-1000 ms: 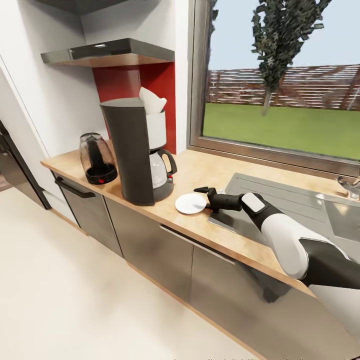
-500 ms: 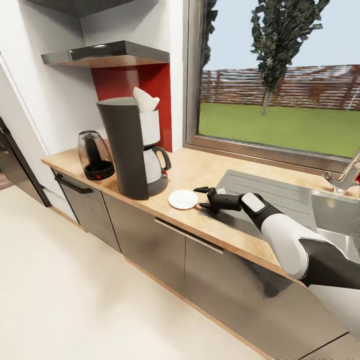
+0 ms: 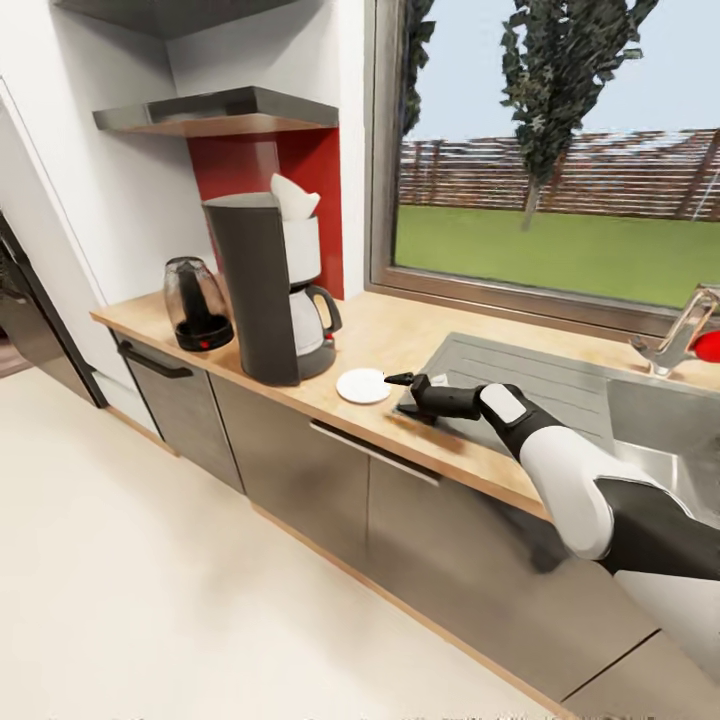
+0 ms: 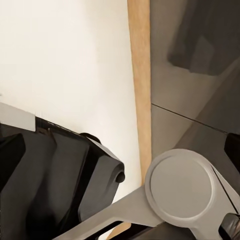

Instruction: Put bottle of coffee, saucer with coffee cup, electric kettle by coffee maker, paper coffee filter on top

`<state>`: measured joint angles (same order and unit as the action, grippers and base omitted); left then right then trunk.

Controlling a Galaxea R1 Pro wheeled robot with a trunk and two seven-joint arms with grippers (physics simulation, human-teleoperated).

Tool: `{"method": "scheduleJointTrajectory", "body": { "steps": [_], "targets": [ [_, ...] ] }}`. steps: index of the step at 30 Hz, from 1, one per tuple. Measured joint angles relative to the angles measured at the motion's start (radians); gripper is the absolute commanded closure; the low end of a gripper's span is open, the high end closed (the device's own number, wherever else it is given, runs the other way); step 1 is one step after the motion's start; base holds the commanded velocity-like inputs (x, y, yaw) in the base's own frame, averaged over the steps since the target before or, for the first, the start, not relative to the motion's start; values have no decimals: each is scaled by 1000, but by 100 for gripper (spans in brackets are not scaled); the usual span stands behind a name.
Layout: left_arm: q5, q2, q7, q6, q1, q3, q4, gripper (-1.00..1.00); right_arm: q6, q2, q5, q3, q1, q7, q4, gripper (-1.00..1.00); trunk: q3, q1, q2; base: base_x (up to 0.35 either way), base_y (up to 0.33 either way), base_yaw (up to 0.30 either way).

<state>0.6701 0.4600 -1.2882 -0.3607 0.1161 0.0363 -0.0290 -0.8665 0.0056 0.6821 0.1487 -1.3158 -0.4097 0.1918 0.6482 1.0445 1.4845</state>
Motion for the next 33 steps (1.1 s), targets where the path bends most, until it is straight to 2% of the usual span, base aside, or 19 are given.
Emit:
{"method": "scheduleJointTrajectory", "body": {
  "steps": [1,5,8,10,11,13,14,16,17,19,20,22,23,24,25,28,29,31,33],
  "targets": [
    [0,0,1,0,0,1,0,-100,0,2,-5,-3,0,-24,39,-100,0,0,0,-160,126,0],
    [0,-1,1,0,0,1,0,-100,2,6,-10,-4,0,-113,76,-100,0,0,0,-73,58,0],
    [0,-1,1,0,0,1,0,-100,3,8,-17,-12,0,-230,89,-100,0,0,0,-22,17,0],
    [0,-1,1,0,0,1,0,-100,5,13,-20,-43,0,-287,95,-100,0,0,0,-9,99,0],
    [0,-1,1,0,0,1,0,-100,8,21,-23,-90,0,-313,112,-100,0,0,0,-6,175,0],
    [0,-1,1,0,0,1,0,-100,17,29,-30,-146,0,-332,141,-100,0,0,0,-4,219,0],
    [0,-1,1,0,0,1,0,-100,28,35,-29,-206,0,-345,170,-100,0,0,0,-2,227,0],
    [0,-1,1,0,0,1,0,-100,46,40,-31,-268,1,-363,191,-100,0,0,0,-2,163,0],
    [0,-2,1,0,0,1,0,-100,63,46,-32,-323,4,-387,204,-100,0,0,0,-1,102,0],
    [0,-2,1,0,0,1,0,-100,85,56,-34,-375,14,-413,215,-100,0,0,0,-1,67,0],
    [0,-2,1,0,0,1,0,-100,113,66,-36,-423,28,-433,225,-100,0,0,0,0,42,0],
    [0,-2,1,0,0,1,0,-100,149,77,-37,-476,42,-448,241,-100,0,0,0,0,69,0],
    [0,-2,1,0,0,1,0,-100,185,86,-37,-542,59,-456,263,-100,0,0,0,0,133,0],
    [0,-2,1,0,0,1,0,-100,201,90,-38,-580,69,-459,277,-100,0,0,0,0,196,0],
    [0,-2,1,0,0,1,0,-100,224,95,-38,-662,87,-460,308,-100,0,0,0,-6,215,0],
    [0,-2,1,0,0,1,0,-100,247,100,-39,-764,117,-460,346,-100,0,0,0,-10,157,0],
    [0,-2,1,1,0,1,0,-100,286,103,-40,-833,163,-460,370,-100,0,0,0,-4,49,0],
    [0,-2,1,1,0,1,-1,-100,353,104,-41,-866,222,-461,380,-100,0,0,0,-2,28,0],
    [0,-2,1,1,0,1,-1,-100,377,105,-42,-874,258,-461,383,-100,0,0,0,-1,18,0]
  ]
}}
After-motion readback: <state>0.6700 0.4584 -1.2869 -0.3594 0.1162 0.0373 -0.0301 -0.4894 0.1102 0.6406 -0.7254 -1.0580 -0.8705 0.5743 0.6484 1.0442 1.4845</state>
